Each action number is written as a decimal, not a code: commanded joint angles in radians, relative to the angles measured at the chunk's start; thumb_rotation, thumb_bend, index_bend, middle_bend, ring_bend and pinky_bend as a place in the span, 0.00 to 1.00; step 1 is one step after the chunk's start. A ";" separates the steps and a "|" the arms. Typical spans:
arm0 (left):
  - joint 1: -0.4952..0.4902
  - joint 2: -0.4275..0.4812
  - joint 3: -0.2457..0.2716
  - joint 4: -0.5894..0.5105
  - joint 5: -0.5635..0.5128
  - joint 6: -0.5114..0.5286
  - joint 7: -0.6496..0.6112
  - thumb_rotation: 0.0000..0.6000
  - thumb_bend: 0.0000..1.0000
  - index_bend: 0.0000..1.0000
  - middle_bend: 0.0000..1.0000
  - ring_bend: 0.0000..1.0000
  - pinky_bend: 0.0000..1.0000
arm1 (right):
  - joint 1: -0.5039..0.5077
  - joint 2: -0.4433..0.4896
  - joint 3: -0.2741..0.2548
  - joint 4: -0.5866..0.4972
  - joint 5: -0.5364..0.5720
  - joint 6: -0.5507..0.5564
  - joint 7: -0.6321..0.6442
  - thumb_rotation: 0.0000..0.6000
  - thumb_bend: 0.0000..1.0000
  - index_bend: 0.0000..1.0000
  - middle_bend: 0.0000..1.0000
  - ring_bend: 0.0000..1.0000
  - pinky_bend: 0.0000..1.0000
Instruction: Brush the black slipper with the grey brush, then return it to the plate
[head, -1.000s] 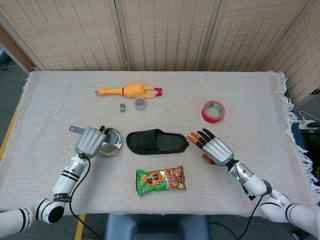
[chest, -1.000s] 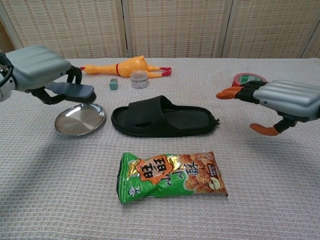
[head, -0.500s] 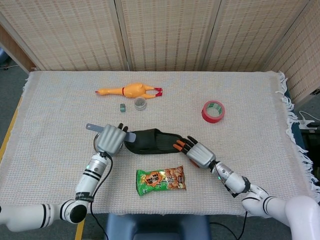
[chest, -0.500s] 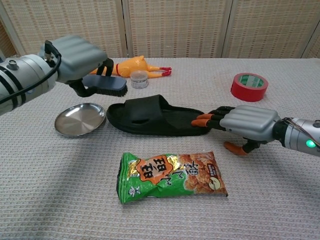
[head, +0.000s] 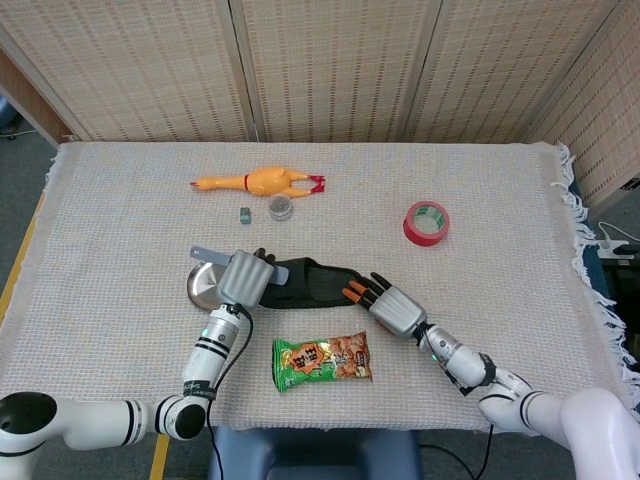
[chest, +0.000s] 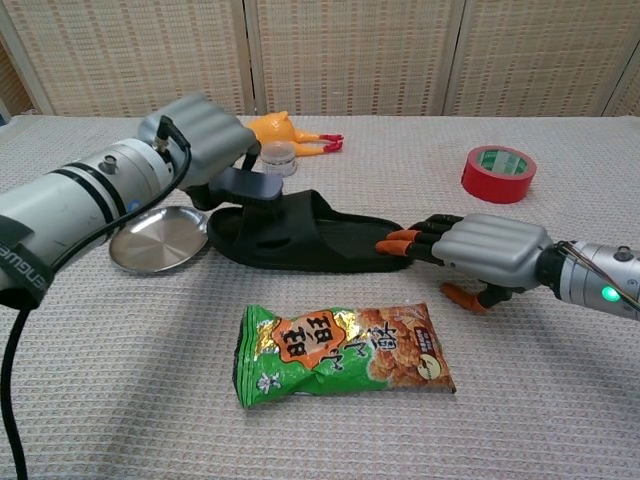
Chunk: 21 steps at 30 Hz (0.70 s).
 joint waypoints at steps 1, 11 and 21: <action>-0.010 -0.017 0.001 0.015 0.001 0.000 -0.025 1.00 0.44 0.64 0.86 0.69 0.93 | 0.005 -0.004 -0.004 0.009 0.005 -0.003 0.006 1.00 0.57 0.05 0.00 0.00 0.00; -0.018 -0.075 0.028 0.064 0.065 0.038 -0.058 1.00 0.44 0.64 0.86 0.69 0.93 | 0.014 -0.017 -0.019 0.034 0.014 0.002 0.013 1.00 0.57 0.05 0.00 0.00 0.00; 0.015 -0.126 0.042 0.135 0.104 0.059 -0.157 1.00 0.44 0.64 0.86 0.69 0.94 | 0.016 -0.020 -0.038 0.058 0.017 0.008 0.033 1.00 0.57 0.05 0.00 0.00 0.00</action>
